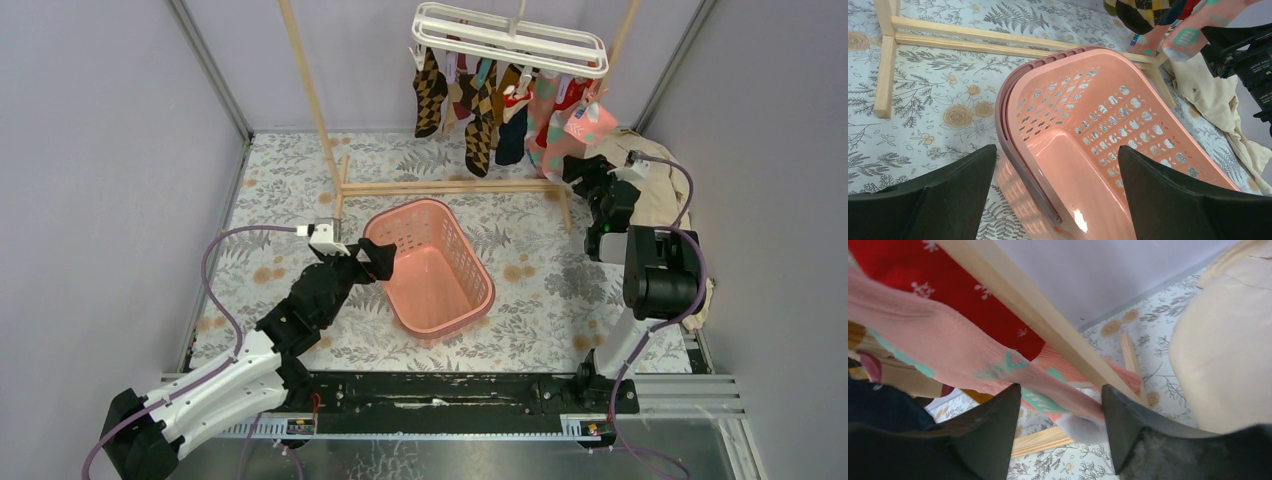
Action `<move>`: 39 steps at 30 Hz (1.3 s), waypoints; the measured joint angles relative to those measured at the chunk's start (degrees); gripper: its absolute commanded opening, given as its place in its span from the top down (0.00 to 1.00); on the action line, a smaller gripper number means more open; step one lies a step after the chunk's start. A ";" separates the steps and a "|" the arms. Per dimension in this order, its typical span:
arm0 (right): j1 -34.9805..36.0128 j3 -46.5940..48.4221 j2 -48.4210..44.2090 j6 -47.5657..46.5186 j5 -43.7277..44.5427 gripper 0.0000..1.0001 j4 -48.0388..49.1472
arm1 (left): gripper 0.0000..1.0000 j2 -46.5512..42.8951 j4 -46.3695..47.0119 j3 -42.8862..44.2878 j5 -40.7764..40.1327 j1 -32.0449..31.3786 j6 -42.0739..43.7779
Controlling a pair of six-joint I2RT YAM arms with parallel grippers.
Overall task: Remove the socks clipped to the hanger
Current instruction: Remove the sock from the hanger.
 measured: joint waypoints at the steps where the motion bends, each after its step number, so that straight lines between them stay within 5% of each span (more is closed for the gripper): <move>1: 0.00 -0.02 0.33 0.17 -0.90 0.44 0.96 | 0.01 0.07 0.02 -0.02 0.02 0.00 0.00; 6: 0.00 -0.13 1.44 2.19 -5.81 0.81 4.59 | 0.01 -0.28 -0.04 -0.02 0.66 0.00 -0.02; 12: 0.00 -3.87 -1.51 4.87 -10.12 1.00 6.32 | 0.01 -2.64 -0.09 -0.02 1.40 0.00 -0.42; 23: 1.07 -16.39 -18.56 8.35 -16.06 1.00 4.13 | 0.01 -3.13 0.07 -0.02 6.84 -0.02 -1.66; 39: 7.91 -24.17 -56.96 10.62 -24.04 1.00 -19.58 | 0.01 4.87 7.85 3.04 16.68 -1.81 -2.10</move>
